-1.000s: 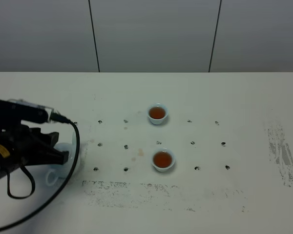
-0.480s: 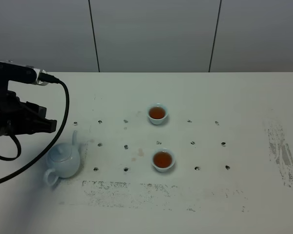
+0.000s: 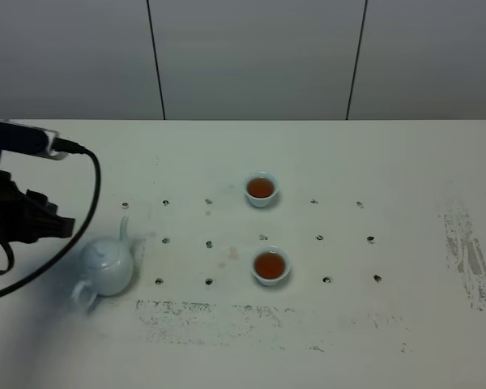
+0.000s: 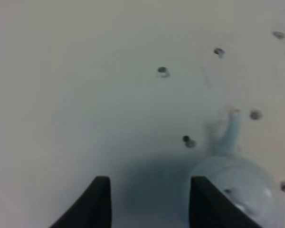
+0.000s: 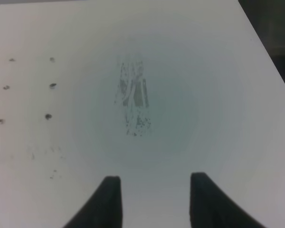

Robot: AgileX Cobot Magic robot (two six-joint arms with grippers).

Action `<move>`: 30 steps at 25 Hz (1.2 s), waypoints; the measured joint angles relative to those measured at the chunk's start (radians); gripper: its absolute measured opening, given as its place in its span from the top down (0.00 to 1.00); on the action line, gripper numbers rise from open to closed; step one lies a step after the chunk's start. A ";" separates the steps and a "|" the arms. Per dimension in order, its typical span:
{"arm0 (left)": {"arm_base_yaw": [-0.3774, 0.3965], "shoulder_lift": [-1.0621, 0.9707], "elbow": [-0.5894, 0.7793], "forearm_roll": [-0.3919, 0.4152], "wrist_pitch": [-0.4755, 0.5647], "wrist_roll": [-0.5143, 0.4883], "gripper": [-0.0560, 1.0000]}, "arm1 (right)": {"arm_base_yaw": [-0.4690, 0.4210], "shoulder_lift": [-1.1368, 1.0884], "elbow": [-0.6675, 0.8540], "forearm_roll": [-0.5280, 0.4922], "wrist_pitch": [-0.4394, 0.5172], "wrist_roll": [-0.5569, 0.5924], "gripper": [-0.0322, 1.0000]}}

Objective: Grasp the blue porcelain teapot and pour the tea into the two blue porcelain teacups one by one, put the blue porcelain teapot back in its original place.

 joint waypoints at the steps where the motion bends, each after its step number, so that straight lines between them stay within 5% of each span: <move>1: 0.036 0.001 0.000 0.007 -0.016 0.001 0.53 | 0.000 0.000 0.000 0.000 0.000 0.000 0.63; 7: 0.210 0.001 0.000 0.079 -0.061 0.024 0.53 | 0.000 0.000 0.000 0.000 0.000 0.000 0.63; 14: 0.227 -0.094 0.000 0.088 -0.013 0.027 0.53 | 0.000 0.000 0.000 0.001 0.000 0.000 0.63; 30: 0.226 -0.646 -0.001 0.079 0.703 0.024 0.53 | 0.000 0.000 0.000 0.001 0.000 0.000 0.63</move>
